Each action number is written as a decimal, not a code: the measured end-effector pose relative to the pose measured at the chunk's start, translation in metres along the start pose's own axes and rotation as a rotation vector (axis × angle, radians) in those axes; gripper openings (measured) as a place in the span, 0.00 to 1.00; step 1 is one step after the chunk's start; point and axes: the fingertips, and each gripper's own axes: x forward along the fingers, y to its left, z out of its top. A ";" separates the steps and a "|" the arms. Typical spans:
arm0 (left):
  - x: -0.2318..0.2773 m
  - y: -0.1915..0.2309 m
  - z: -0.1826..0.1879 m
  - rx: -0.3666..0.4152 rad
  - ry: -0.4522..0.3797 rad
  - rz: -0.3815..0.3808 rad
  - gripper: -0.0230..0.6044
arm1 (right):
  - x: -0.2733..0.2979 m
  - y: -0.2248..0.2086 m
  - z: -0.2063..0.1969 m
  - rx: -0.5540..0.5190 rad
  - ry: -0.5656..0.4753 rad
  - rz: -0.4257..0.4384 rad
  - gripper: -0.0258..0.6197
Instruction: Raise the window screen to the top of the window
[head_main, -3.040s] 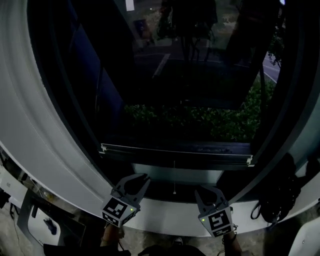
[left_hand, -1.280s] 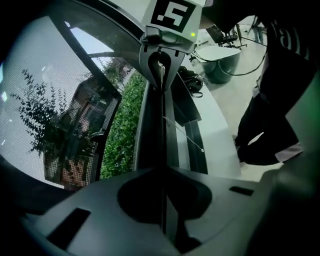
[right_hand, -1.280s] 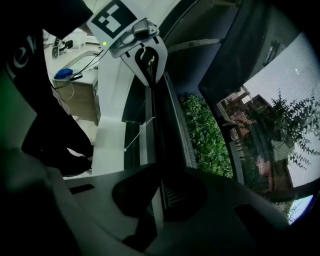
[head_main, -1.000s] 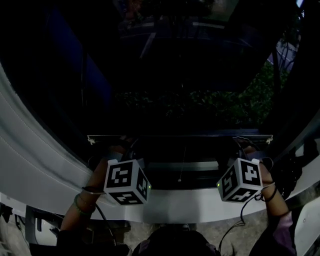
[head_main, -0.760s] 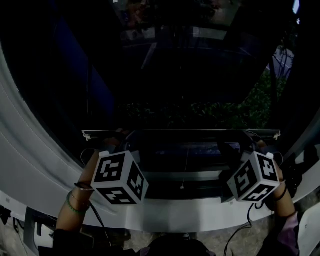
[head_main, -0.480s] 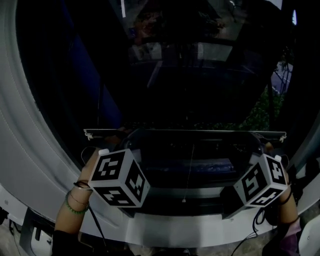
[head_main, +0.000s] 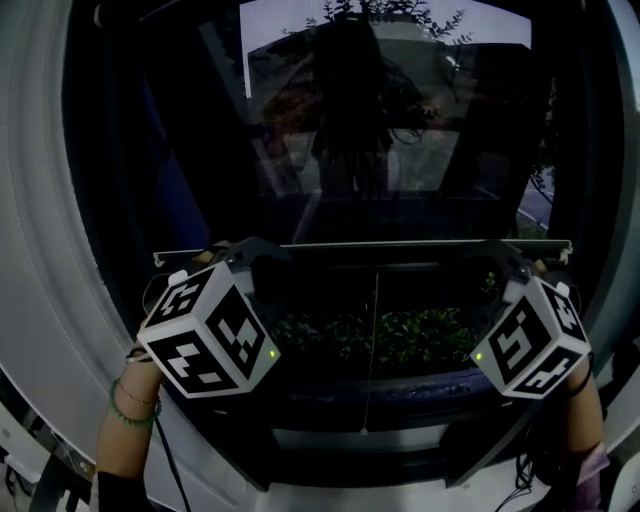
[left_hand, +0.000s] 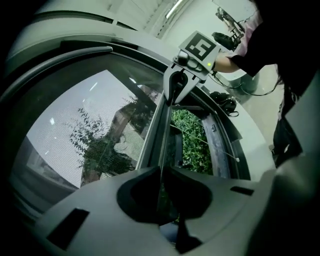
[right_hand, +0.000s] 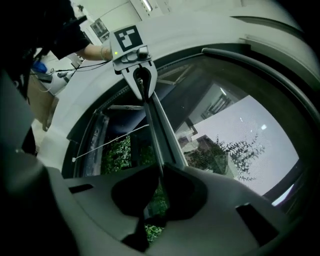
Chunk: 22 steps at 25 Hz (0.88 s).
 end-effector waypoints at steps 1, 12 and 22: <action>-0.003 0.010 0.003 0.002 0.002 0.009 0.08 | -0.001 -0.010 0.003 -0.004 -0.009 -0.014 0.09; -0.037 0.099 0.044 0.038 0.038 0.113 0.08 | -0.026 -0.103 0.033 -0.035 -0.020 -0.129 0.09; -0.069 0.178 0.071 0.082 0.117 0.181 0.08 | -0.044 -0.186 0.067 -0.055 -0.009 -0.206 0.10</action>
